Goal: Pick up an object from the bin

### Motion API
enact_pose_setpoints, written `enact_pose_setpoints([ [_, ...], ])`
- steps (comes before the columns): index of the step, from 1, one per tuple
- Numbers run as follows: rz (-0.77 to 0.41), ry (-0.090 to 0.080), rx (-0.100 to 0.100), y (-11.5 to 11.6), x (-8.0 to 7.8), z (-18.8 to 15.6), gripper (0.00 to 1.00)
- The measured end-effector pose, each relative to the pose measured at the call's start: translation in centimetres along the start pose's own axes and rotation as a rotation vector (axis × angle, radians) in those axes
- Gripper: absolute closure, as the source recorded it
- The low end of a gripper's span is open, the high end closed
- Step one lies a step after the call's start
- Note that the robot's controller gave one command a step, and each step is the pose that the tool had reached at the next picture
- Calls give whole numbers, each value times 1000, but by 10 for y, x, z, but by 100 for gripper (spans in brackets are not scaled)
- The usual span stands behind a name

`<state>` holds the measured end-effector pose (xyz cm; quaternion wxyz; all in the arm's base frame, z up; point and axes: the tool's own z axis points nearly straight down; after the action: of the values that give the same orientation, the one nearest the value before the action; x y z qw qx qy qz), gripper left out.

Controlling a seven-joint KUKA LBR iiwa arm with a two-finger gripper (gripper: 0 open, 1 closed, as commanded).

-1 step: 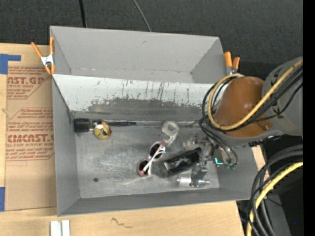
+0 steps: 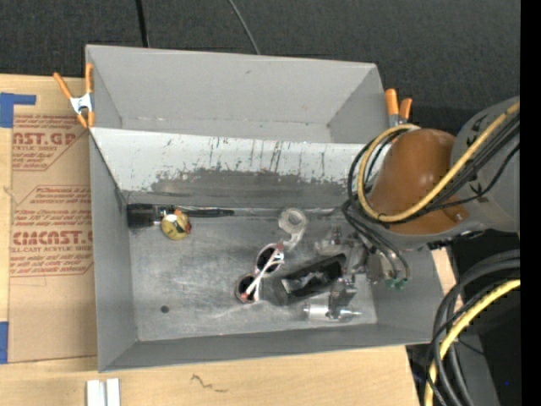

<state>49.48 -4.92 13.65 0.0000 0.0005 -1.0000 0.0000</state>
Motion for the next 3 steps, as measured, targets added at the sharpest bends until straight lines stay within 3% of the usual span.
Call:
enact_pose_setpoints([
  [1,62,-7,-2,-31,-16,62,0],
  [3,60,-1,0,-31,-16,63,0],
])
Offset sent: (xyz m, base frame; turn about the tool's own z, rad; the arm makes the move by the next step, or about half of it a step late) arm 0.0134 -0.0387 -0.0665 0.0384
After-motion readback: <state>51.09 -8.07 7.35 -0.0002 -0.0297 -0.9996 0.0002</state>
